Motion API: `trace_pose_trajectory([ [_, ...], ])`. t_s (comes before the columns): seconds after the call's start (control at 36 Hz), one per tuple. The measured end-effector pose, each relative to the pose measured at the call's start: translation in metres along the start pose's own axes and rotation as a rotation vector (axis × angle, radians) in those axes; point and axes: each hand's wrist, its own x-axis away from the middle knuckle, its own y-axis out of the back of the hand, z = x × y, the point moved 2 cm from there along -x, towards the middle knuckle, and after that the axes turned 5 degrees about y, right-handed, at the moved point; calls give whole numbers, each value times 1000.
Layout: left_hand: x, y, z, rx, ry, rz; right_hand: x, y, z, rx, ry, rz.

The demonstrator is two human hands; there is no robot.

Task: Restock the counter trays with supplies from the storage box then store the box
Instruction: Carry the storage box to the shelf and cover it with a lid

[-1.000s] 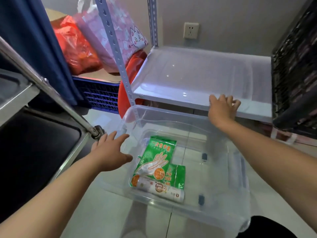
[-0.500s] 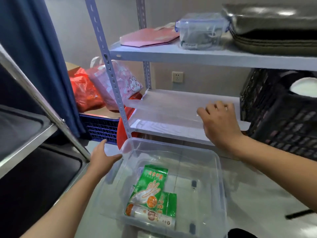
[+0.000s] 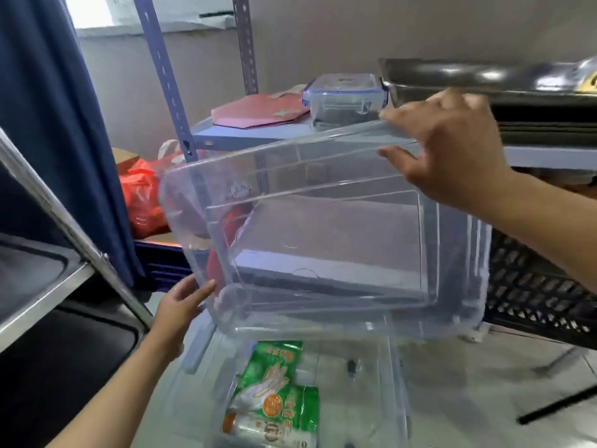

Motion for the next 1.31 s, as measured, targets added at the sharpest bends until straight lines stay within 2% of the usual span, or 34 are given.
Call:
trace_pose_trajectory([
  [0.08,1,6,3,41,63,-24,17,-35,1,-72,-123,192],
  [0.17,3,16,17,-42,143,-9,51,-87,9,-143,-269,458],
  [0.31,-6,35,60,-383,265,6,122,-178,38,-349,-466,751],
  [0.42,-21,50,81,-620,286,-27,149,-228,55,-467,-548,861],
  [0.53,-29,50,93,-792,254,-59,154,-268,70,-515,-612,865],
  [0.67,-36,45,107,-1154,88,-101,181,-304,90,-344,-671,864],
  [0.83,-39,59,128,-1041,191,-23,264,-265,112,-510,-906,625],
  [0.92,-42,59,129,-948,237,-7,304,-236,120,-660,-1101,536],
  [1.14,-36,51,118,-691,293,-3,326,-204,124,-723,-1338,479],
  [1.31,-29,55,112,-562,441,93,336,-197,97,-979,-1586,456],
])
